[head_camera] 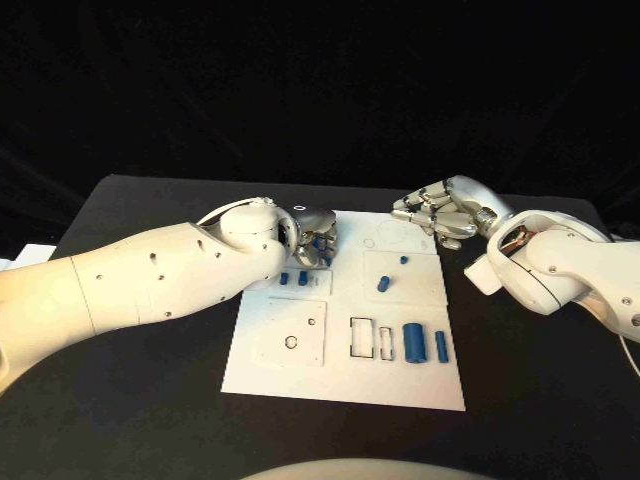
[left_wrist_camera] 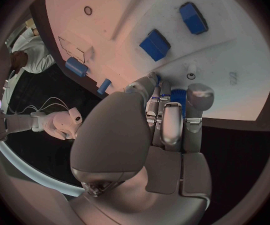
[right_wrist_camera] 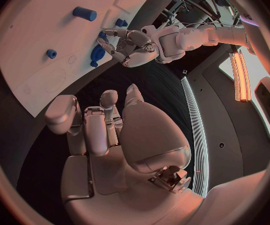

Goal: Assemble the parts on the task board

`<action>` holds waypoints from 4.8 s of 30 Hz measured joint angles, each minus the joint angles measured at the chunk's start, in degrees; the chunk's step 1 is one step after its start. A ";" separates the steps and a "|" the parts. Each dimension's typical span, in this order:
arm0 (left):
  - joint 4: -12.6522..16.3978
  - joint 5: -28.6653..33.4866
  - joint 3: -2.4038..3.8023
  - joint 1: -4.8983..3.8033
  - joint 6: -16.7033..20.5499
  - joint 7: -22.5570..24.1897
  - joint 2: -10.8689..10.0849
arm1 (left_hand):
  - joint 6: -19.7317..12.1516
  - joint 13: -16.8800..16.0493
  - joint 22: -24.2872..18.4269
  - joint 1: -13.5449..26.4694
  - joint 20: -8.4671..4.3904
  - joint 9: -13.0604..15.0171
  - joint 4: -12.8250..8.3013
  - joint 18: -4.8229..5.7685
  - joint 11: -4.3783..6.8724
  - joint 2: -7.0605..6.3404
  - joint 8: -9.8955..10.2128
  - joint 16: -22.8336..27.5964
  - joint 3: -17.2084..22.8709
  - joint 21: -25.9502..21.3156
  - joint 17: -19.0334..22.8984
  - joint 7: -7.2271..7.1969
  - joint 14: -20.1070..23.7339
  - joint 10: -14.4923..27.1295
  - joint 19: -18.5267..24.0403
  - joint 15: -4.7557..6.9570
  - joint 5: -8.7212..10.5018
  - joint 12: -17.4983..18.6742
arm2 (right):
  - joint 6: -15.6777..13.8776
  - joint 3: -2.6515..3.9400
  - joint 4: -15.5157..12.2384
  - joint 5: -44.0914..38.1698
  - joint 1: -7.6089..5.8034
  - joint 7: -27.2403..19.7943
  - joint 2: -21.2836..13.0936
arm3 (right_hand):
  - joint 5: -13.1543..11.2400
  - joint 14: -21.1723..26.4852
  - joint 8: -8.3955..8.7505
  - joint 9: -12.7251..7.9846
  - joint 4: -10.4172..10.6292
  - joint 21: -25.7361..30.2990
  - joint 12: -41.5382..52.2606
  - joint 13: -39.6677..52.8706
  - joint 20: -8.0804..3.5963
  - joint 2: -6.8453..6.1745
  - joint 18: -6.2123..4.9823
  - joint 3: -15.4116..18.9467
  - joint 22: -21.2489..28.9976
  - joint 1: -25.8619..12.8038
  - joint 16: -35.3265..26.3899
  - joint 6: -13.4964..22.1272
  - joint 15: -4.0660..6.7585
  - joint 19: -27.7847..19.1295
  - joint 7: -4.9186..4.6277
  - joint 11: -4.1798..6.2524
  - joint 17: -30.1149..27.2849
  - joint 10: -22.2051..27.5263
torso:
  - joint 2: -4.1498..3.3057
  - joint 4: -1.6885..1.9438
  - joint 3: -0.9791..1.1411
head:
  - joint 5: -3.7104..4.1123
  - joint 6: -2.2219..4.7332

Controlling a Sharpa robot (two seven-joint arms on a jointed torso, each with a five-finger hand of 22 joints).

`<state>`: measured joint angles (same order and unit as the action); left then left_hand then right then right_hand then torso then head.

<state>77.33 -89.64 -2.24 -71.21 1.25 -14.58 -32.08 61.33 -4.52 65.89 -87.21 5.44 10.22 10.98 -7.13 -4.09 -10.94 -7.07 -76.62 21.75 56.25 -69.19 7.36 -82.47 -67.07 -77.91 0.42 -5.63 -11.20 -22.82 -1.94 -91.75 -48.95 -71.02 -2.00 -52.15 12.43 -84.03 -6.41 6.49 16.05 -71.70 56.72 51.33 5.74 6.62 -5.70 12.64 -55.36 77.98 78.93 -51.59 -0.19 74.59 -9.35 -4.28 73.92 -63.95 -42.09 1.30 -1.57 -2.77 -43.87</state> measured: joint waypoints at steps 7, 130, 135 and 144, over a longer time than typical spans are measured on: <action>-0.24 0.13 0.11 0.04 -0.36 -0.15 0.24 | 1.33 -0.12 2.77 -0.17 -0.11 0.00 -1.07 0.00 0.32 0.17 0.00 -1.73 1.07 3.40 -1.85 -0.10 -0.71 -1.17 -1.13 0.09 0.00 0.00 | 0.02 0.00 0.00 -0.01 0.00 0.01 0.00 | 0.00 0.00 0.00 0.07 0.00 0.00 0.00 0.00 0.00 0.00 0.00 0.00 -0.06 0.00 0.22 0.00 0.00 0.00 0.00 0.00 0.44 0.00 | -0.01 -0.02 0.01 | -0.04 -0.04; 1.74 11.91 2.06 0.54 0.26 2.11 -8.01 | 3.95 -1.42 8.14 1.24 -0.20 -0.30 -5.25 1.36 0.51 2.10 0.96 -3.69 5.22 9.20 -2.36 0.30 -1.40 -4.19 -2.44 0.37 0.17 2.18 | -0.25 0.00 0.36 -0.80 0.40 0.45 -0.15 | 0.00 0.00 -0.22 0.07 0.15 0.00 0.00 0.05 0.00 0.00 0.00 0.47 -0.10 0.00 -0.22 -0.18 0.00 0.00 0.18 -0.11 -0.08 -0.11 | 0.09 0.23 0.10 | -0.86 -0.63; 1.80 11.91 2.04 0.59 0.17 2.11 -7.98 | 3.95 -1.47 8.20 1.24 -0.20 -0.29 -5.25 1.36 0.51 2.10 0.96 -3.69 5.22 9.20 -2.25 0.30 -1.40 -4.18 -2.44 0.37 0.17 2.40 | -0.25 0.00 0.44 -0.75 0.40 0.38 -0.15 | 0.00 0.00 -0.22 0.07 0.15 0.00 0.00 0.05 0.00 0.00 0.00 0.47 -0.09 0.00 -0.22 -0.18 0.00 0.00 0.18 -0.11 -0.07 -0.11 | 0.07 0.19 0.10 | -0.86 -0.69; 1.80 11.88 2.06 0.58 0.07 1.95 -7.89 | 3.95 -1.59 8.32 1.59 -0.20 -0.27 -5.25 1.36 0.50 1.74 0.97 -3.69 5.22 9.20 -2.15 0.30 -1.40 -4.18 -2.44 0.37 0.17 2.41 | -0.24 0.00 0.49 -0.69 0.40 0.29 -0.16 | 0.00 0.00 -0.22 0.06 0.15 0.00 0.00 0.05 0.00 0.00 0.00 0.47 -0.09 0.00 -0.22 -0.18 0.00 0.00 0.18 -0.11 -0.07 -0.11 | 0.07 0.19 0.14 | -0.82 -0.74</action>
<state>79.13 -77.77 -0.18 -70.63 1.32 -12.62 -39.97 65.27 -6.11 74.20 -85.62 5.24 9.95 5.74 -5.78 -3.59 -9.20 -6.10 -80.31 26.97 65.44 -71.34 7.66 -83.87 -71.25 -80.35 0.80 -5.46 -8.79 -23.06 -1.94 -91.26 -49.63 -70.62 -1.71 -52.31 12.42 -84.03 -6.63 6.55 16.19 -71.70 56.72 51.38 5.74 6.62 -5.70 13.11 -55.45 77.98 78.71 -51.77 -0.19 74.59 -9.17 -4.39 73.85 -64.06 -42.02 1.48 -1.43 -3.59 -44.62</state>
